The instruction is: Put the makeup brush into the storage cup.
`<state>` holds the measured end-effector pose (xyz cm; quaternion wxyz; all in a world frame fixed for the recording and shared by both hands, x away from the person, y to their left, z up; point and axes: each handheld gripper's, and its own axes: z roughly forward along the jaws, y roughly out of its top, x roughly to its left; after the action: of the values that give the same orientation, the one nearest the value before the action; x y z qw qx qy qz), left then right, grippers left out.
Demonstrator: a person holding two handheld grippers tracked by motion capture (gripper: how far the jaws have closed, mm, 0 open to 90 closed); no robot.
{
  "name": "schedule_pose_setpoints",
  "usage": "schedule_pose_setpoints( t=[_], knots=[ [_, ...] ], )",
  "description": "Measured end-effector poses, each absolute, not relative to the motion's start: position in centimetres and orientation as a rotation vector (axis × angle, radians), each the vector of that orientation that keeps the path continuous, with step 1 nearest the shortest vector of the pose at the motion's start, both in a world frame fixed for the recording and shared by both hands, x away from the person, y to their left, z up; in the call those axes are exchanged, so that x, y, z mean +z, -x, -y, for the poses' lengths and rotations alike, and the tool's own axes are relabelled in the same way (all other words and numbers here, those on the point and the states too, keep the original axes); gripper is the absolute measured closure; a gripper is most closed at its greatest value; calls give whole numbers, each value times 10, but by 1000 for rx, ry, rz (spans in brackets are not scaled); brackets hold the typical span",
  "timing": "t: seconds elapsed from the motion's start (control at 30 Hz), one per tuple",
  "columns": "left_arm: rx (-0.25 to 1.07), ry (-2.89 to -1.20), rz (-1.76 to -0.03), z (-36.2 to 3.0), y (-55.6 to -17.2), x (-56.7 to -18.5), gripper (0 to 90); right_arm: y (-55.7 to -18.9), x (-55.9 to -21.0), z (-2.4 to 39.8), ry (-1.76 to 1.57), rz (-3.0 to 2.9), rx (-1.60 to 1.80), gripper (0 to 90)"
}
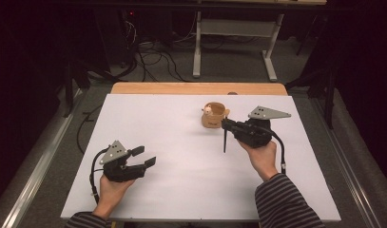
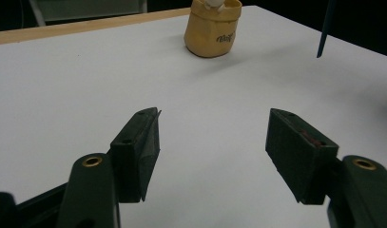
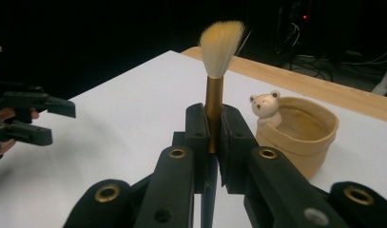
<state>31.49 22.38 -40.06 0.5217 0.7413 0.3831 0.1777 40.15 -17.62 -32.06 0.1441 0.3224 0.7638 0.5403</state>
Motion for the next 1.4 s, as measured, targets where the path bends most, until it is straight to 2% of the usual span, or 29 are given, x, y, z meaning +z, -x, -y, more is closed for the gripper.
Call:
schedule_pose_setpoints(
  t=[1.4],
  knots=[
    [429,-1767,-923,-221,-317,-401,367,-468,-305,163,-970,-2156,1425,860]
  ],
)
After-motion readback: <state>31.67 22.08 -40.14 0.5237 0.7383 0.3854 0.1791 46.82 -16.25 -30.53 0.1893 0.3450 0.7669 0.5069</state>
